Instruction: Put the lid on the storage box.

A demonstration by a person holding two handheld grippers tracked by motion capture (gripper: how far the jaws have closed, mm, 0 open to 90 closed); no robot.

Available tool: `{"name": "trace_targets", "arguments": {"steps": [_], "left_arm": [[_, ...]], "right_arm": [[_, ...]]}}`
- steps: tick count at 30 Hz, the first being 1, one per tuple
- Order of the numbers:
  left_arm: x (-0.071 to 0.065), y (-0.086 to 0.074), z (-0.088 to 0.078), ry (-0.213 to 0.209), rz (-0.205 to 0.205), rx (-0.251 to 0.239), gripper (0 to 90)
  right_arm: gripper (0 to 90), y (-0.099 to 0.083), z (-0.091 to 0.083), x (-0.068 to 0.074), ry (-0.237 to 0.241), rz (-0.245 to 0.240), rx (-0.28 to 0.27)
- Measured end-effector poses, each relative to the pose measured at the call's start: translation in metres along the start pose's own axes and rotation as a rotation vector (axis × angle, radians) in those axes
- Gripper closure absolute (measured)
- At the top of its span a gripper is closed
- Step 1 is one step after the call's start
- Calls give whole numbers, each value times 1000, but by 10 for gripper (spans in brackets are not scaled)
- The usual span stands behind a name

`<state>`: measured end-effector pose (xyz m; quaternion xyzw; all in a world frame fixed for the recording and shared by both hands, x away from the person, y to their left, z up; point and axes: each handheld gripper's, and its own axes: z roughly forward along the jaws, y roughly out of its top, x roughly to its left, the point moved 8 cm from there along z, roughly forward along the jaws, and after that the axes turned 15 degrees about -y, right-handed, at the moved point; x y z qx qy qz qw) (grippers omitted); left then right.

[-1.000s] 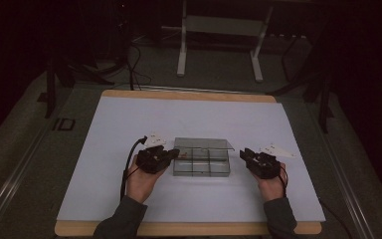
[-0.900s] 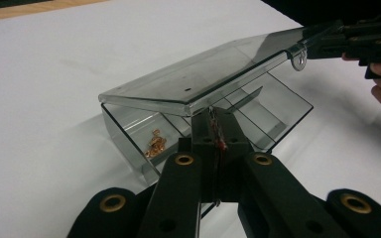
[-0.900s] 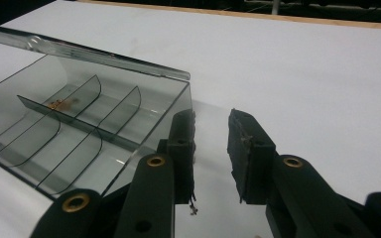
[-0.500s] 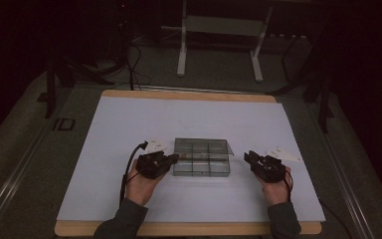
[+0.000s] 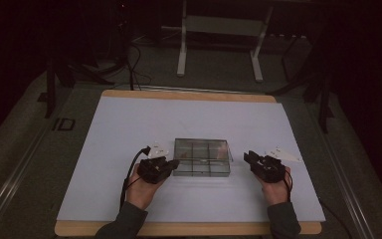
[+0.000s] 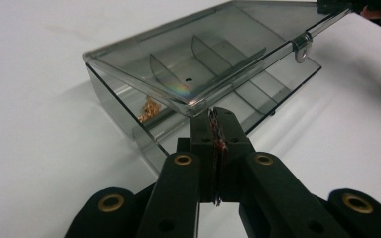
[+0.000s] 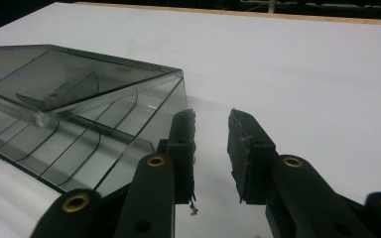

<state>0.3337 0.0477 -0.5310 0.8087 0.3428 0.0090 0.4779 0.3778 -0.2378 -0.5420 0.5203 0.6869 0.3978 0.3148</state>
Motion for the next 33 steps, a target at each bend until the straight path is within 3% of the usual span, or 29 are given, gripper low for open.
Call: {"name": "trace_targets", "arguments": {"steps": [33], "left_arm": [[6,-36,7,9,-53,72,875]], "right_arm": [[726,1,0,1,6,-10,-6]]}}
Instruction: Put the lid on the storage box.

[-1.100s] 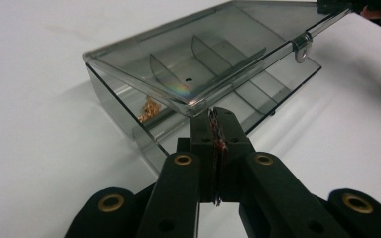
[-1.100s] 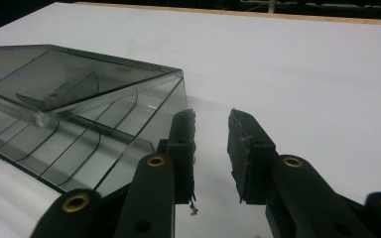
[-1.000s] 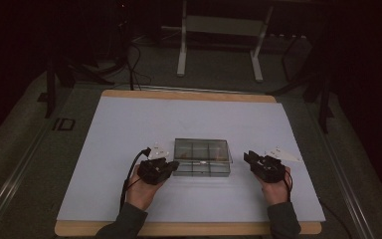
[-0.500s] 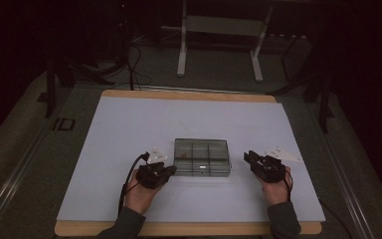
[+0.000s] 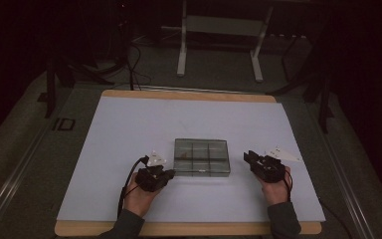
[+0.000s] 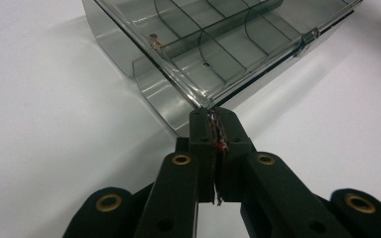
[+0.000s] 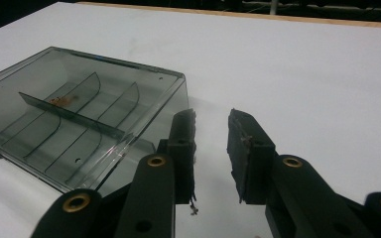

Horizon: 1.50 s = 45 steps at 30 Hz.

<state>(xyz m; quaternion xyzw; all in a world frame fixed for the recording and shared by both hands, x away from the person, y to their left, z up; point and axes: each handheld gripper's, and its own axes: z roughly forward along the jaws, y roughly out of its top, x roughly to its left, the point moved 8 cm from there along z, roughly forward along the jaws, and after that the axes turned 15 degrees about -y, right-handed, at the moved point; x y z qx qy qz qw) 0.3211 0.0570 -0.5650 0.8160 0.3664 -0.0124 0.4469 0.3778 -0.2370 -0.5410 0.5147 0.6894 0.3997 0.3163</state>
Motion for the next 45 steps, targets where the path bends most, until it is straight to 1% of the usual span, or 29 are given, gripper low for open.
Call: {"name": "trace_targets", "arguments": {"steps": [7,12,16,22,27,29,31,33,36,37,38,40,41,44,45], "left_arm": [[1,-4,0,-6,-4,5,872],[5,-9,1,1,-18,23,866],[6,-9,-1,8,-21,22,861],[11,-7,-5,42,-9,8,850],[17,-5,-10,75,-6,-20,844],[21,-5,-13,94,5,-27,845],[25,-3,-17,123,19,-42,848],[30,-2,-20,135,24,-49,848],[40,-4,-23,169,27,-37,846],[40,-4,-23,169,27,-37,845],[46,-5,-24,182,21,-37,845],[52,-6,-26,208,21,-35,842],[57,-8,-27,228,21,-25,841],[67,-10,-29,270,21,-10,833],[72,-12,-30,296,24,4,820]], "right_arm": [[726,0,0,1,1,-7,1],[726,-1,1,2,3,-10,5],[726,-2,1,3,-1,-22,7],[726,-2,3,6,2,-34,8],[726,-3,4,8,3,-44,11],[726,-3,5,8,5,-49,12],[725,-4,5,9,7,-48,14],[726,-4,5,9,8,-50,15],[726,-4,6,10,10,-52,18],[726,-4,6,10,10,-52,18],[726,-4,6,10,11,-52,19],[726,-5,6,11,11,-54,19],[726,-5,6,11,12,-54,20],[725,-5,7,11,13,-60,20],[724,-5,7,11,14,-59,22]]}}
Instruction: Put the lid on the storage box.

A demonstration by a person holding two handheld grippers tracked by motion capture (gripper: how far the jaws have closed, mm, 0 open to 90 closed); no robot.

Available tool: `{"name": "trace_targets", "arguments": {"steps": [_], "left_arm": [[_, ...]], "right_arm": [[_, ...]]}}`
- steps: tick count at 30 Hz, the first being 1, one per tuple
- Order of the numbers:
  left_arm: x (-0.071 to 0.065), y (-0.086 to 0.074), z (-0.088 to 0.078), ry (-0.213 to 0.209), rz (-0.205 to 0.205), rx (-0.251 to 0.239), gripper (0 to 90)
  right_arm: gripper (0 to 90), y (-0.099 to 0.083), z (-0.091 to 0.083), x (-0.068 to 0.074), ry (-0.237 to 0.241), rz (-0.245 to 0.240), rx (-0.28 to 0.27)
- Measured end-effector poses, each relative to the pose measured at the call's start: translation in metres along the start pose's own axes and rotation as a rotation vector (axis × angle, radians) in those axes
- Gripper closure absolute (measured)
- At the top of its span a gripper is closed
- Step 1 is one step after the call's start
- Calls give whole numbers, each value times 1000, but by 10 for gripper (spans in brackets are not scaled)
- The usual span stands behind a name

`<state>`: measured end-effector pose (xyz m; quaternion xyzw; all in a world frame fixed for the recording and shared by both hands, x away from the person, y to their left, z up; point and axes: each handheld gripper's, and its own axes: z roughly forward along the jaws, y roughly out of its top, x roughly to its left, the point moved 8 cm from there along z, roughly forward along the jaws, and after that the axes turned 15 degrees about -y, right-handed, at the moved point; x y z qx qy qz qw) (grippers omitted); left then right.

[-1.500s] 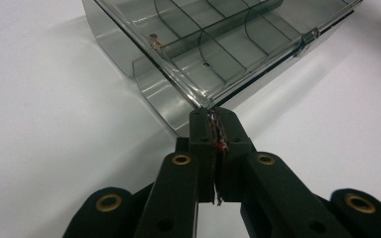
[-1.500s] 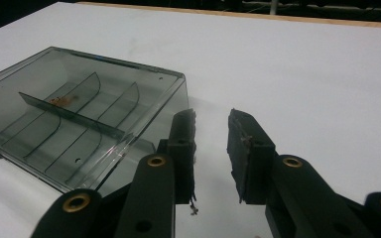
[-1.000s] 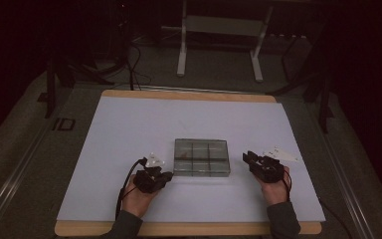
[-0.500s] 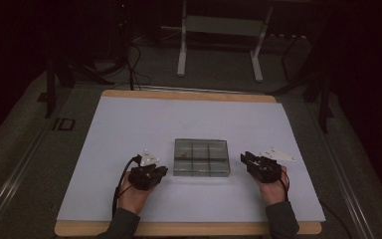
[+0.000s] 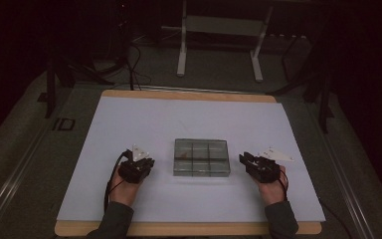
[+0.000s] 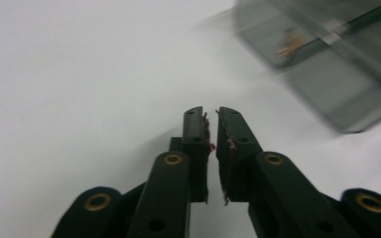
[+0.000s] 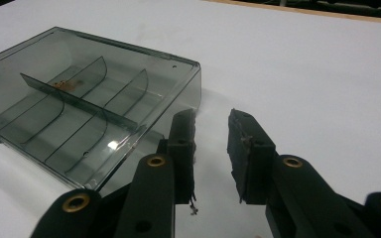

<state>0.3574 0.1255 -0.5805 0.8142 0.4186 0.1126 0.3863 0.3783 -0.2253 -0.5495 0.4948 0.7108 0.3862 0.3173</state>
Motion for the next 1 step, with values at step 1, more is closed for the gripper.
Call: {"name": "trace_targets", "arguments": {"steps": [1], "left_arm": [[5,-2,1,19,-1,13,796]], "right_arm": [[724,0,0,0,2,1,2]]}}
